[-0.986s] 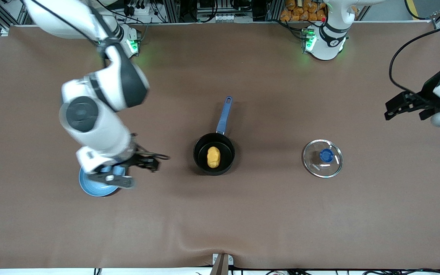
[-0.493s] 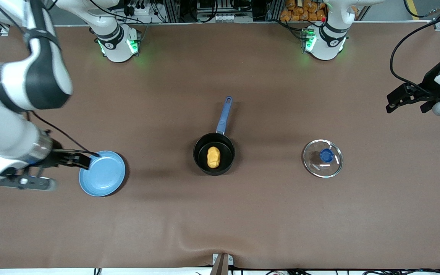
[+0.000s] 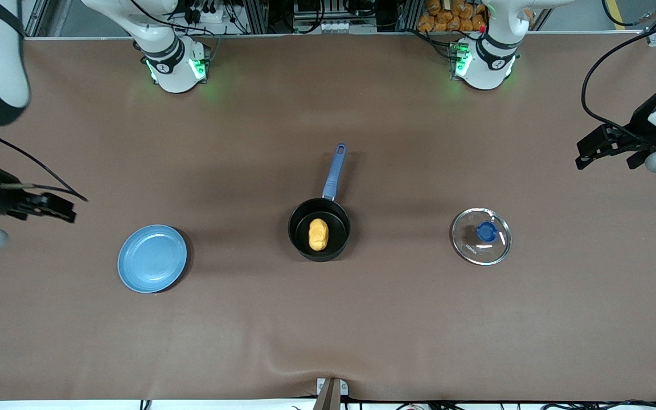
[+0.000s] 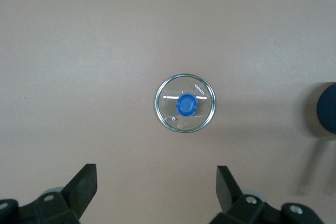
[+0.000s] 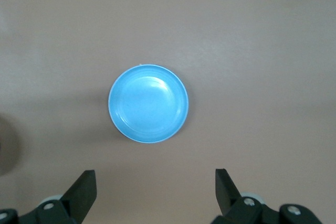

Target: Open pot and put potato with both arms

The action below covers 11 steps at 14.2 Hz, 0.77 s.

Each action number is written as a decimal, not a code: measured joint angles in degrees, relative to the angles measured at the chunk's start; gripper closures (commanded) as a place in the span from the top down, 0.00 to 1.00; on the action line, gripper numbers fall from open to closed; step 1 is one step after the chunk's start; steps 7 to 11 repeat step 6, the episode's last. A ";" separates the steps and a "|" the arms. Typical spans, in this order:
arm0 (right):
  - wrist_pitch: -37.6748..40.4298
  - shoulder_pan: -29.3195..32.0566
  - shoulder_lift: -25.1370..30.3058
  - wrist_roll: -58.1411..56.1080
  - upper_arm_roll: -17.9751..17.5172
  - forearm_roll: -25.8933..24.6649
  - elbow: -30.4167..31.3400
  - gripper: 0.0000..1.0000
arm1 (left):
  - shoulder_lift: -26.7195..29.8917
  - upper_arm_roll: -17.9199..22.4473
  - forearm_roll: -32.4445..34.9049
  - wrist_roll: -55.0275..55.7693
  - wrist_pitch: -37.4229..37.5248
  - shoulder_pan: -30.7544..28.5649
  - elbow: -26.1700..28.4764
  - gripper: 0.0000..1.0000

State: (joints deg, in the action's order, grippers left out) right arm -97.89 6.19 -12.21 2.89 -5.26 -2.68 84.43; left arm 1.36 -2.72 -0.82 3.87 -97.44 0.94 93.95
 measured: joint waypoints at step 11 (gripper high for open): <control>-3.22 0.97 10.08 -1.49 -0.14 0.94 10.87 1.00 | 0.00 0.48 0.00 0.00 -0.14 0.01 0.26 1.00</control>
